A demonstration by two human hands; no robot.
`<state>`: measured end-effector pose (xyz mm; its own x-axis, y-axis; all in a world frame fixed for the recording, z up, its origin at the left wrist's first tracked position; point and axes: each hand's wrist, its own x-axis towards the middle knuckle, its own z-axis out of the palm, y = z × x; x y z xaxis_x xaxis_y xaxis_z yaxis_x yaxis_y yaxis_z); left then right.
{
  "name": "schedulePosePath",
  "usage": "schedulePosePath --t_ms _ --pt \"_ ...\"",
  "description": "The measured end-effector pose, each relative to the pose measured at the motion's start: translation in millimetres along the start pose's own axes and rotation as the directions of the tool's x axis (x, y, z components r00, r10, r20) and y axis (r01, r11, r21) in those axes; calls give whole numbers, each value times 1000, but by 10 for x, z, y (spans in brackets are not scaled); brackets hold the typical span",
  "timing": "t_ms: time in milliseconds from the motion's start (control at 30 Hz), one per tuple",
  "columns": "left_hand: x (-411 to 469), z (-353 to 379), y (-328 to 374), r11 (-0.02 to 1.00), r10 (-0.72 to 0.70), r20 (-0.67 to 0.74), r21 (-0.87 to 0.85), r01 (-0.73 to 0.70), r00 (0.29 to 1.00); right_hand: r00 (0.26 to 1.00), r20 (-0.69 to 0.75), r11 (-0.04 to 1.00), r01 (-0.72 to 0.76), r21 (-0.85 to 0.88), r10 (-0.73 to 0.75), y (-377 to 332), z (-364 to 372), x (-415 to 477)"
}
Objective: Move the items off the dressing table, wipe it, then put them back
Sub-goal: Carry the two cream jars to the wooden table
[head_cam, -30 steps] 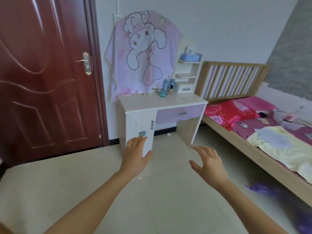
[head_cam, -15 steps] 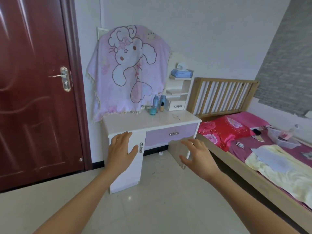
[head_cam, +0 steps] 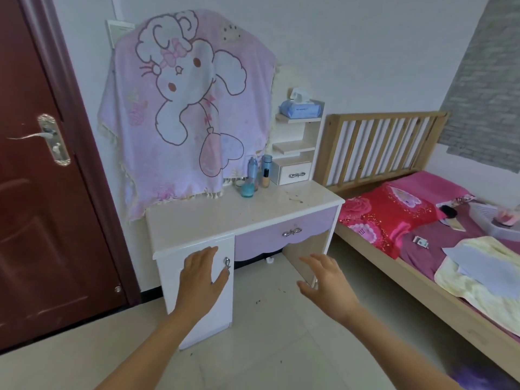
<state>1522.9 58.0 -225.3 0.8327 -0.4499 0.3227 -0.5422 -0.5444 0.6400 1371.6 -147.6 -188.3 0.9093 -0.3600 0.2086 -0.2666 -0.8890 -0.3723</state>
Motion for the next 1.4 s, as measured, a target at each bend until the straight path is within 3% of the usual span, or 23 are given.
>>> schedulePosePath --t_ms 333,500,667,1300,1400 --pt "1287 663 517 999 0 -100 35 3 995 996 -53 998 66 -1 -66 1037 -336 1319" --pt "1688 1122 579 989 -141 -114 -66 134 983 997 14 996 76 43 -77 1547 -272 1866" --pt "1810 1507 309 961 -277 -55 -13 277 959 987 140 993 63 97 -76 1896 157 2137" --pt "4372 2073 -694 933 -339 -55 -145 328 939 990 117 996 78 -33 -73 1984 484 4895" --pt "4490 2190 -890 907 -395 -25 -168 386 918 980 181 997 79 -13 -76 1933 780 5084"
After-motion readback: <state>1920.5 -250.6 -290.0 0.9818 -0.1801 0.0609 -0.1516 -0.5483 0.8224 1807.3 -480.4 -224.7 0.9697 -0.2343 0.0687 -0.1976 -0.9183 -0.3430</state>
